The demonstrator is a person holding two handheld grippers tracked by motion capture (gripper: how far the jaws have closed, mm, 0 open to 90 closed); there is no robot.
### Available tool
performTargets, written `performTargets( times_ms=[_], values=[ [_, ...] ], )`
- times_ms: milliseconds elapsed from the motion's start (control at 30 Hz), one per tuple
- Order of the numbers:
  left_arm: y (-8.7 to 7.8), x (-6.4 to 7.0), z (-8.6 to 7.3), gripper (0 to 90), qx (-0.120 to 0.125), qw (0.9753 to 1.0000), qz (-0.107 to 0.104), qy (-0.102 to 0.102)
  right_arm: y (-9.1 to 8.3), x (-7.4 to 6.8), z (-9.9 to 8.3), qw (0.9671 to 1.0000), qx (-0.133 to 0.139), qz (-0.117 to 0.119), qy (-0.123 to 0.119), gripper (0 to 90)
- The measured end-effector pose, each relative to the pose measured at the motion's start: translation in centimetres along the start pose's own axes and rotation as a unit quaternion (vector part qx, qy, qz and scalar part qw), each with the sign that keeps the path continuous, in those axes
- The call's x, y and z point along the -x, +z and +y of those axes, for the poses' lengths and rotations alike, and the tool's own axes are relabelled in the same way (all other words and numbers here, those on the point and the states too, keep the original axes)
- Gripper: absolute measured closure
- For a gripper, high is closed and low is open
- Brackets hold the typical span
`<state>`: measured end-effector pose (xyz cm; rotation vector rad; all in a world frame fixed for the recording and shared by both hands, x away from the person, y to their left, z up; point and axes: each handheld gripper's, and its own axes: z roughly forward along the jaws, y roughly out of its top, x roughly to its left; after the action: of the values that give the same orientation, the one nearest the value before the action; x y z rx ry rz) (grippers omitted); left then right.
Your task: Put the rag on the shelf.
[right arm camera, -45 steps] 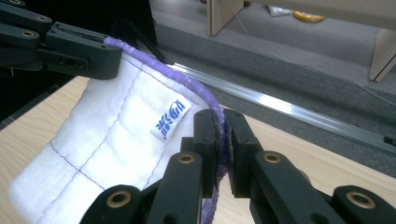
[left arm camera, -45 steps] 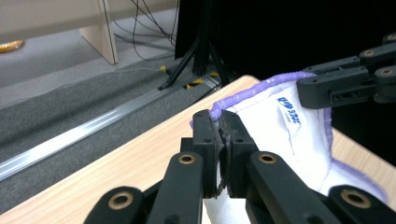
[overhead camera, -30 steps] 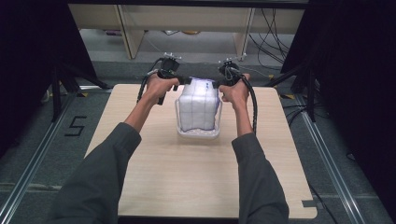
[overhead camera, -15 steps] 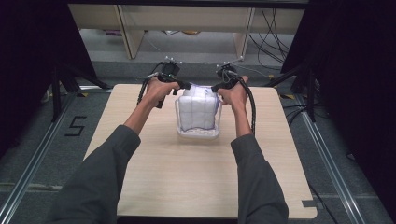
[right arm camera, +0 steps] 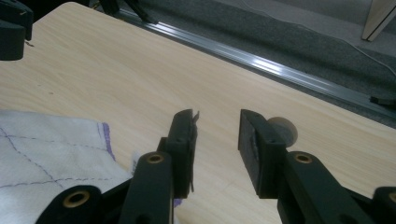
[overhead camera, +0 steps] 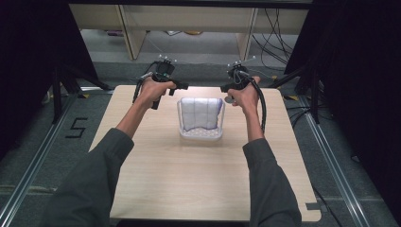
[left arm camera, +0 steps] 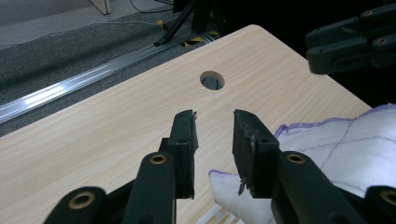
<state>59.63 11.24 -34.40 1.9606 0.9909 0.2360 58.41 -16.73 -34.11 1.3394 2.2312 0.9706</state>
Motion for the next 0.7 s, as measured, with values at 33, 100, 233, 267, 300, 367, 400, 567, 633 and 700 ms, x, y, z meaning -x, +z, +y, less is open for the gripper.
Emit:
performTargets(
  times_ms=[33, 100, 233, 267, 300, 367, 400, 567, 633, 700],
  values=[
    [-0.2, -0.1, -0.1, 67.7, 0.002, 1.0000, -0.002, -0.002, -0.2, 0.0, 0.0, 1.0000, -0.002, 0.003, 0.002, 65.8],
    [-0.6, -0.3, -0.3, 67.3, 0.006, 0.9999, -0.002, -0.008, -0.6, 0.1, 0.0, 1.0000, 0.003, 0.004, 0.000, 65.3],
    [-1.6, -0.6, -0.8, 66.2, 0.017, 0.9997, -0.009, -0.014, -1.3, -0.1, 0.1, 0.9999, 0.009, 0.007, -0.010, 64.7],
    [-1.8, -0.5, -0.9, 65.6, 0.016, 0.9997, -0.009, -0.012, -1.5, -0.2, 0.1, 0.9999, 0.009, 0.007, -0.009, 64.5],
    [-2.0, -0.5, -1.0, 65.0, 0.017, 0.9997, -0.009, -0.012, -1.6, -0.2, 0.1, 0.9998, 0.010, 0.007, -0.012, 64.5],
    [-2.5, -0.5, -1.1, 64.7, 0.020, 0.9997, -0.010, -0.010, -1.9, -0.4, 0.1, 0.9998, 0.013, 0.010, -0.014, 64.4],
    [-2.7, -0.6, -1.2, 64.4, 0.022, 0.9996, -0.010, -0.011, -2.0, -0.4, 0.1, 0.9997, 0.013, 0.011, -0.017, 64.3],
    [-3.4, -0.6, -1.3, 64.0, 0.027, 0.9995, -0.010, -0.015, -2.5, -0.7, 0.0, 0.9996, 0.016, 0.012, -0.018, 64.0],
    [-3.5, -0.5, -1.4, 62.7, 0.026, 0.9995, -0.011, -0.011, -2.6, -0.7, 0.0, 0.9996, 0.017, 0.015, -0.018, 63.9],
    [-3.6, -0.4, -1.5, 61.3, 0.024, 0.9996, -0.009, -0.009, -2.5, -0.8, -0.2, 0.9994, 0.028, 0.016, -0.013, 63.7]
  ],
)
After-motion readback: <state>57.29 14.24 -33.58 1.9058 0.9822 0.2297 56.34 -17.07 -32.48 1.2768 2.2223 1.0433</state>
